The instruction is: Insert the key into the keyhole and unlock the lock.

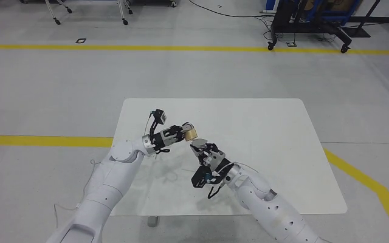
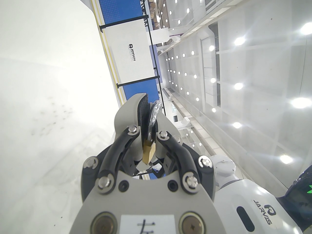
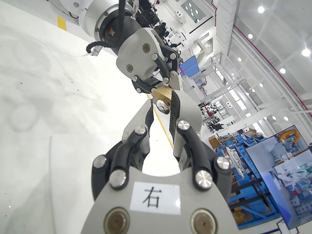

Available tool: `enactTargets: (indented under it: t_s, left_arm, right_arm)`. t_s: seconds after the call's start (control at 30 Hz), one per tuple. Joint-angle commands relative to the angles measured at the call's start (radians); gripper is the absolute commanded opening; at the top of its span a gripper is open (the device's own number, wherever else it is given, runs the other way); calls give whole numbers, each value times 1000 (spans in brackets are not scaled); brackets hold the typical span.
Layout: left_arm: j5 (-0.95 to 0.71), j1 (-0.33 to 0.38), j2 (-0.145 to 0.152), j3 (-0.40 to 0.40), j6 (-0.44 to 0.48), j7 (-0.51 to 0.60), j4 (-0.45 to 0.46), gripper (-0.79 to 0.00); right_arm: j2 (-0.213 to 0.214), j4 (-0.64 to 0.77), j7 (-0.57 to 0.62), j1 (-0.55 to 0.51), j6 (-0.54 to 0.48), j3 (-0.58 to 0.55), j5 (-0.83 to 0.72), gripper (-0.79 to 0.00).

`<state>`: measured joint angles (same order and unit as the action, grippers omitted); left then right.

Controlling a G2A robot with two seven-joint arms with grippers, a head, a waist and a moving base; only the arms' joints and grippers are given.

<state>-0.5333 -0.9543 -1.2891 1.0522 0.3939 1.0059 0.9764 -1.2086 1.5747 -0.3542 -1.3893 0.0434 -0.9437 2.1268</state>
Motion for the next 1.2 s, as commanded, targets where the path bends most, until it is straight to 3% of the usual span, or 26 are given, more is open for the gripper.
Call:
enactTargets:
  t_s: [0.0,0.13,0.3,0.93,1.17]
  left_arm:
    - [3,0,0,0,-1,2,1,-785]
    - [5,-1,0,0,-2,5,3,-785]
    - [8,-1,-1,-2,-3,17,5,-785]
    - [12,-7,1,6,64,59,17,-785]
    - [10,-7,1,8,67,60,18,-785]
  right_arm:
    - [-1,0,6,0,-2,-1,2,-686]
    - [-2,-1,11,-1,-4,-4,-5,-785]
    - [-3,-3,-14,-3,-17,-12,-32,-785]
    - [0,-168,-423,46,-255,-59,-321,-785]
    - [-3,-218,-472,70,-265,-51,-337,-785]
